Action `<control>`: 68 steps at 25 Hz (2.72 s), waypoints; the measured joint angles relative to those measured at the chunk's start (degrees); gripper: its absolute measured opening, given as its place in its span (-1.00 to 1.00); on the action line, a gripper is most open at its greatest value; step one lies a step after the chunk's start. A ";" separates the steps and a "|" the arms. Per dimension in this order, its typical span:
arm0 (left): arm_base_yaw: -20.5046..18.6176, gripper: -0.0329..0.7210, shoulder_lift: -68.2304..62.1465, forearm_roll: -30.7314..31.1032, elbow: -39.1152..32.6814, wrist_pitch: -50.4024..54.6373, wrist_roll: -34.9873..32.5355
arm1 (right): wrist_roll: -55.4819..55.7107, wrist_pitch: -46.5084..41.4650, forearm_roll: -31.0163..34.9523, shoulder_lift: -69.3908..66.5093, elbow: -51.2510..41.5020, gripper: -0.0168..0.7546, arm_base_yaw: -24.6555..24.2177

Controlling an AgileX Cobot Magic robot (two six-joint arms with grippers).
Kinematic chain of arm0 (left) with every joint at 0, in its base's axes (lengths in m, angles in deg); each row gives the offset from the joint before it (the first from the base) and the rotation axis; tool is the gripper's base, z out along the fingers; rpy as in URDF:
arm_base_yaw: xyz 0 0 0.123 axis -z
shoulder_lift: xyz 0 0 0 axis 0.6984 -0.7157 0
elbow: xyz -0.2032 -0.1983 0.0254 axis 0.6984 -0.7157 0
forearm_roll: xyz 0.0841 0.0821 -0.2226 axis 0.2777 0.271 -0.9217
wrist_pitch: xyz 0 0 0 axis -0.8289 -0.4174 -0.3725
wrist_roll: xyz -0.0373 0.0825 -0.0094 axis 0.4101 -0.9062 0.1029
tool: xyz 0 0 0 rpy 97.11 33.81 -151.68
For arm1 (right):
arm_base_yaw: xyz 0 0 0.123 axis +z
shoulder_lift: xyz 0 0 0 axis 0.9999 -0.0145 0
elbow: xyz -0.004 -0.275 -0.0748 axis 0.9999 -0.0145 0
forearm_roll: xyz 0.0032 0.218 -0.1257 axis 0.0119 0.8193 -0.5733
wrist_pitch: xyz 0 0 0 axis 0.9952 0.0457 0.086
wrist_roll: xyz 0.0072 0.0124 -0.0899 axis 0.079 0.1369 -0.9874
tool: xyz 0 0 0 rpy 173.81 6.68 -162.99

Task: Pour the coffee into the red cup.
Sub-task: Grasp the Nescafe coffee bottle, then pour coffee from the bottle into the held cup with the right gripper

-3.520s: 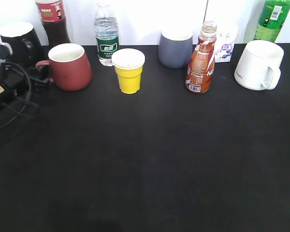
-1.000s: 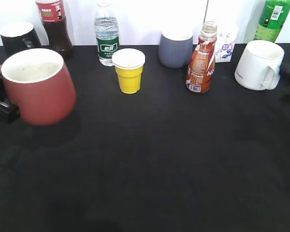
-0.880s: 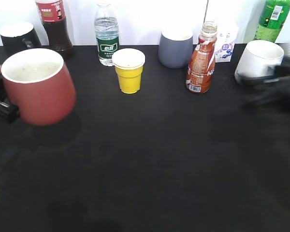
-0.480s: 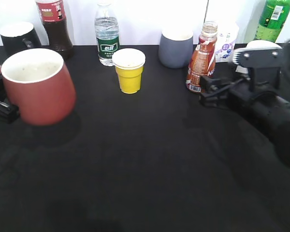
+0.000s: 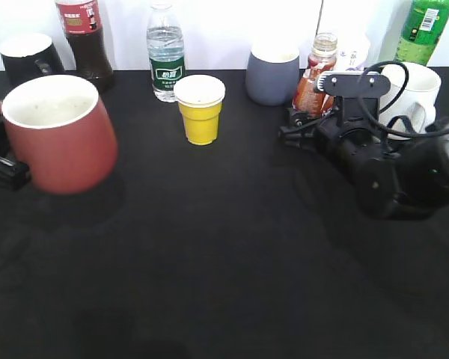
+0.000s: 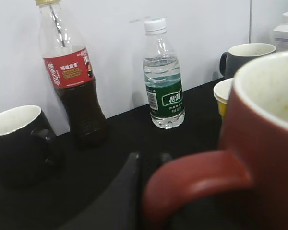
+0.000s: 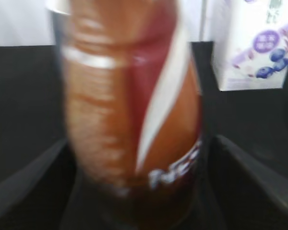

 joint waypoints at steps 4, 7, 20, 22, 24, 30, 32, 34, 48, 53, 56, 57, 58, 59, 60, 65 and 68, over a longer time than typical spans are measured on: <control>0.00 -0.75 0.00 0.00 0.00 -0.10 0.00 | -0.40 0.02 0.23 -2.81 4.14 0.73 -0.37; 0.00 -0.75 0.00 0.00 0.00 -0.10 0.00 | -0.61 2.26 0.29 -6.46 6.10 0.67 -0.48; 0.00 -0.75 0.00 0.00 0.00 -0.10 0.00 | -3.28 6.01 0.29 -9.66 9.30 0.42 -0.54; 0.00 -0.75 0.00 0.00 0.00 -0.10 0.00 | -3.38 6.21 0.29 -9.59 8.98 0.41 -0.54; 0.00 -0.75 0.00 0.00 0.00 -0.10 0.00 | -3.43 6.44 0.29 -7.45 5.89 0.41 -0.54; 0.26 -0.75 0.00 4.18 0.00 -0.05 1.58 | -3.43 4.89 -9.60 11.25 -7.81 0.41 -0.08; 0.26 -0.75 0.00 5.25 0.00 -0.05 3.66 | -3.37 1.04 -15.09 16.48 -8.86 0.41 1.64; 0.26 -0.75 -0.62 7.23 0.00 -0.66 4.30 | -3.37 -1.68 -18.22 19.40 -8.86 0.41 5.43; 5.23 -0.71 -6.79 11.32 0.00 -3.45 5.91 | -27.20 -15.85 -35.11 18.91 2.47 0.41 12.92; 5.23 -0.69 -6.79 12.13 0.00 -3.18 3.83 | -42.28 -15.85 -33.60 18.91 2.47 0.41 12.92; 5.23 -0.68 -6.79 12.13 0.00 -4.14 3.65 | -47.28 -15.85 -33.60 18.91 2.47 0.41 12.92; 5.23 -0.68 -6.79 12.13 0.00 -5.49 3.58 | -47.71 -15.85 -33.60 18.91 2.47 0.41 12.92; 5.23 -0.68 -6.79 12.25 0.00 -6.79 3.53 | -47.96 -15.85 -33.60 18.91 2.47 0.41 12.92; 5.23 -0.68 -6.79 12.30 0.00 -7.25 3.53 | -48.89 -15.85 -33.56 18.91 2.47 0.41 12.92; 5.23 -0.68 -6.79 12.57 0.00 -7.25 3.52 | -50.12 -15.85 -33.56 18.91 2.47 0.41 12.92; 5.23 -0.68 -6.79 12.84 0.00 -7.34 3.47 | -56.11 -15.01 -33.56 18.91 2.47 0.41 12.92; 5.23 -0.68 -6.79 13.28 0.00 -7.52 3.47 | -58.67 -14.10 -33.56 18.91 2.47 0.41 12.92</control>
